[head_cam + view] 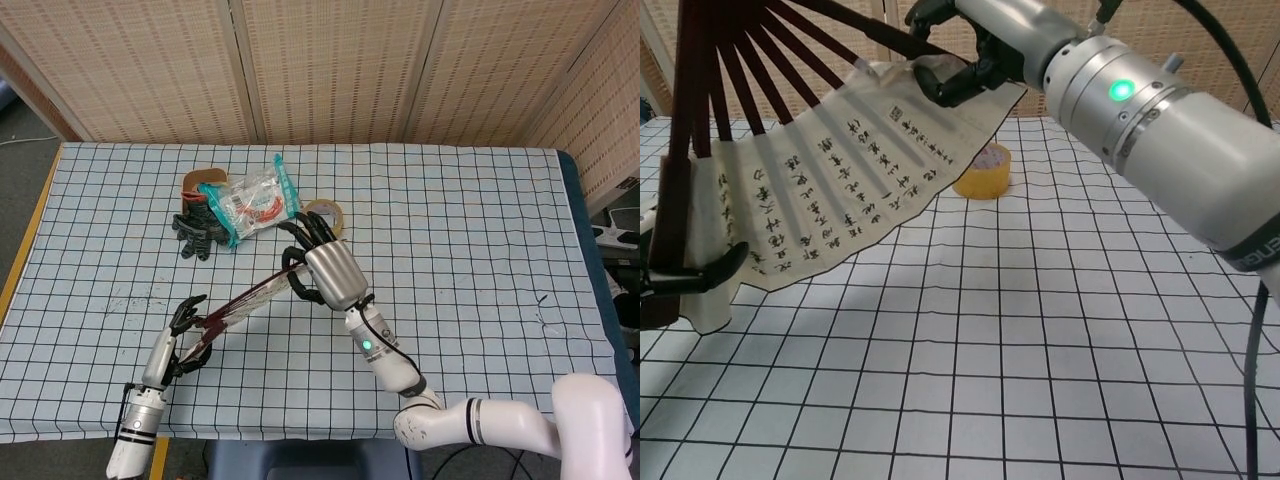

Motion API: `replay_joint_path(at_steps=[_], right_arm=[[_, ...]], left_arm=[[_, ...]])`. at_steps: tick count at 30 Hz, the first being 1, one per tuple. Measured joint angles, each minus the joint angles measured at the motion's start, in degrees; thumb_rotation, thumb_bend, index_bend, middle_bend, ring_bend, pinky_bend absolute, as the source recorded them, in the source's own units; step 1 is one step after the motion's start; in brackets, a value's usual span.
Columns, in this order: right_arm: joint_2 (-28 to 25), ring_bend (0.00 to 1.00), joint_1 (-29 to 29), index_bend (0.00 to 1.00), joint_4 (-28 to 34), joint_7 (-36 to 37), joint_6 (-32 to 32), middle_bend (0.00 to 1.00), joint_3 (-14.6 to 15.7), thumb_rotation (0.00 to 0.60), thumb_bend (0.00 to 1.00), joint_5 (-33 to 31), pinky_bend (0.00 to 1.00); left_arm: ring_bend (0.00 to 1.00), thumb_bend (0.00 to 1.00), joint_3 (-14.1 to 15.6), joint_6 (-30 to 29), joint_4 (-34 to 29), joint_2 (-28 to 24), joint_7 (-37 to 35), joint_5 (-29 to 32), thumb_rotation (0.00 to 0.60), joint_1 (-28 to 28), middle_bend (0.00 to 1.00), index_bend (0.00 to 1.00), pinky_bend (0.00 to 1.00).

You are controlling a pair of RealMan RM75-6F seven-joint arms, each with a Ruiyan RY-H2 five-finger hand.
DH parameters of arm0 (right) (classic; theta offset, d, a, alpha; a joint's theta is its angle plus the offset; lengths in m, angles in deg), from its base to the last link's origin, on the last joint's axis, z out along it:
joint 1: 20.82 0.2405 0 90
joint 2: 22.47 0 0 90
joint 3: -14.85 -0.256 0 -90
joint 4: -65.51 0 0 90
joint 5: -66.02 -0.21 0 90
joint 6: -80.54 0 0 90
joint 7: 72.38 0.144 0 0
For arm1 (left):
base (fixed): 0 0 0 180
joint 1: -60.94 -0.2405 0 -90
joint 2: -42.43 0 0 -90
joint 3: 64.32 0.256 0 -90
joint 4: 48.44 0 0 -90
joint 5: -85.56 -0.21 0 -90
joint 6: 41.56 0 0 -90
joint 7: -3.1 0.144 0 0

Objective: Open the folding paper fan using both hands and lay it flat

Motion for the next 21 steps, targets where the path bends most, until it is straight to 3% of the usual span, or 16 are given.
replay_joint_path(at_steps=[12, 21], right_arm=[[-8.89, 0.00, -6.34, 0.76, 1.20, 2.25, 6.11, 0.14, 8.10, 0.600, 0.61, 12.78, 0.01], [-11.42, 0.00, -10.19, 0.75, -2.53, 4.98, 10.46, 0.14, 11.49, 0.600, 0.61, 18.08, 0.01]], left_arm=[[0.00, 0.47, 0.07, 0.77, 4.18, -0.22, -0.93, 0.32, 0.600, 0.20, 0.09, 0.46, 0.14], [0.00, 0.47, 0.15, 0.93, 6.80, -0.50, -2.21, 0.16, 0.600, 0.31, 0.09, 0.45, 0.14]])
